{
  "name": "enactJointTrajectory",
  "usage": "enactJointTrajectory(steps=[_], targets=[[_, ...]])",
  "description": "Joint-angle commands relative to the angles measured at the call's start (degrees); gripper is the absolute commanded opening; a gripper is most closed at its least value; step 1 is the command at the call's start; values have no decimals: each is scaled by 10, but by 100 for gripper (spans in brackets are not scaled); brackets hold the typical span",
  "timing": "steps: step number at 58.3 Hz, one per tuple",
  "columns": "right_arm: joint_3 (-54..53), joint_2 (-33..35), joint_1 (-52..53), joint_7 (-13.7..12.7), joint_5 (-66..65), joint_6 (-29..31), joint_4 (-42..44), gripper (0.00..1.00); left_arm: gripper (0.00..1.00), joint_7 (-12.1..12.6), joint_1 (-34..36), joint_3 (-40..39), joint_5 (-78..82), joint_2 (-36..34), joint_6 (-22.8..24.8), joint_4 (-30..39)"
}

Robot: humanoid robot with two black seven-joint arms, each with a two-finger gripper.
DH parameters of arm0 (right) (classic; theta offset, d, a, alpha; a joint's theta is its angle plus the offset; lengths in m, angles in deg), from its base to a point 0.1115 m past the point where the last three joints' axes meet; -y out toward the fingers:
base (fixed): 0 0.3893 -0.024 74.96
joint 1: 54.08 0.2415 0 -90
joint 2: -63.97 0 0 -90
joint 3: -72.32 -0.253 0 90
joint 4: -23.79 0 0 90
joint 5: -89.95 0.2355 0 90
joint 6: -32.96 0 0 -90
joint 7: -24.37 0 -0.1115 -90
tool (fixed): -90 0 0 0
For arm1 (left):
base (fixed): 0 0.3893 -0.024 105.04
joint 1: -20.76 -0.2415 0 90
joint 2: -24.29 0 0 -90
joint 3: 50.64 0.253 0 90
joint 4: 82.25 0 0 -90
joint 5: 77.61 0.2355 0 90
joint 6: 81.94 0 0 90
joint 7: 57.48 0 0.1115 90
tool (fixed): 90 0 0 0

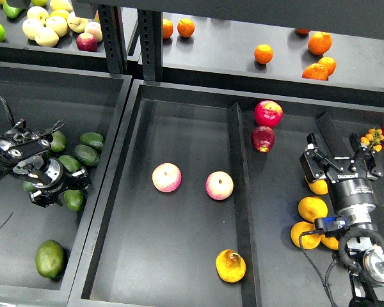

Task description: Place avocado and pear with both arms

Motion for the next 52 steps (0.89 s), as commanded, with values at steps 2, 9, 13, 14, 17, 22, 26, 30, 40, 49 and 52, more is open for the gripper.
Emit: enactJointTrajectory(steps=[2, 9, 13, 14, 17, 22, 26, 30, 40, 49, 52], targets=[[0, 0, 0, 0, 0, 0, 0, 100, 83, 0, 6, -26, -1, -15, 0, 5], [0, 0, 0, 0, -1, 0, 0, 100, 86, 0, 12, -73, -1, -53, 0, 8], [0, 0, -1, -1, 0, 0, 0, 100, 86, 0, 15, -111, -5, -76, 0, 12], [0, 0, -1, -1, 0, 0, 0, 100, 87, 0, 15, -115, -5, -79, 0, 12], [0, 0, -2, -1, 0, 0, 0, 100, 87, 0, 14, -150, -7, -96, 0, 20], [0, 0, -4, -2, 0, 0, 0, 100, 88, 0, 9, -223, -15, -111, 0, 24], [1, 0, -6, -3, 0, 0, 1, 100, 88, 0, 2, -282, -54, -108, 0, 31], [3, 0, -11, -5, 0, 0, 1, 100, 88, 0, -11, -335, -114, -99, 0, 47], [5, 0, -18, -5, 1, 0, 1, 100, 88, 0, -41, -439, -235, -69, 0, 90], [5, 0, -22, -8, 4, 0, 0, 100, 88, 0, -112, -592, -268, -16, 0, 166], [5, 0, -25, -8, 4, 0, 0, 100, 88, 0, -140, -635, -268, 8, 0, 193]])
